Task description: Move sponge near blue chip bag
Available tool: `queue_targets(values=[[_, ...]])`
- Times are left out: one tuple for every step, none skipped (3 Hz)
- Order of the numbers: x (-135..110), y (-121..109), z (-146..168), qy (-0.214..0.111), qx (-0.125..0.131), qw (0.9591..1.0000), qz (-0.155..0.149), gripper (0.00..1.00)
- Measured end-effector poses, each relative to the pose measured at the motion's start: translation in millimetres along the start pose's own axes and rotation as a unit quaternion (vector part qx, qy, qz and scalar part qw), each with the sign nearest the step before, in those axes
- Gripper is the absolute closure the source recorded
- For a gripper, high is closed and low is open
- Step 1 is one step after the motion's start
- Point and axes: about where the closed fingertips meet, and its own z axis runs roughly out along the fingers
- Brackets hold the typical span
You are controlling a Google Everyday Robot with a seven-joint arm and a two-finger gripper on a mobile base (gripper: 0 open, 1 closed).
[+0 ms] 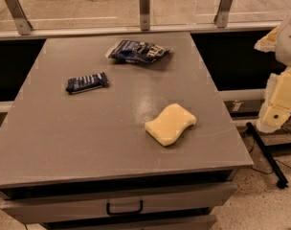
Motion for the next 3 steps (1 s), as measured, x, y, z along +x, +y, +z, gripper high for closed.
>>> queue_targets(values=[[0, 0, 0, 0.0, 0.0, 1.0, 0.0, 0.0], [-10, 0, 7, -0.007, -0.015, 0.999, -0.041, 0.0], [-36, 0, 40, -0.011, -0.033, 0.9887, -0.145, 0.0]])
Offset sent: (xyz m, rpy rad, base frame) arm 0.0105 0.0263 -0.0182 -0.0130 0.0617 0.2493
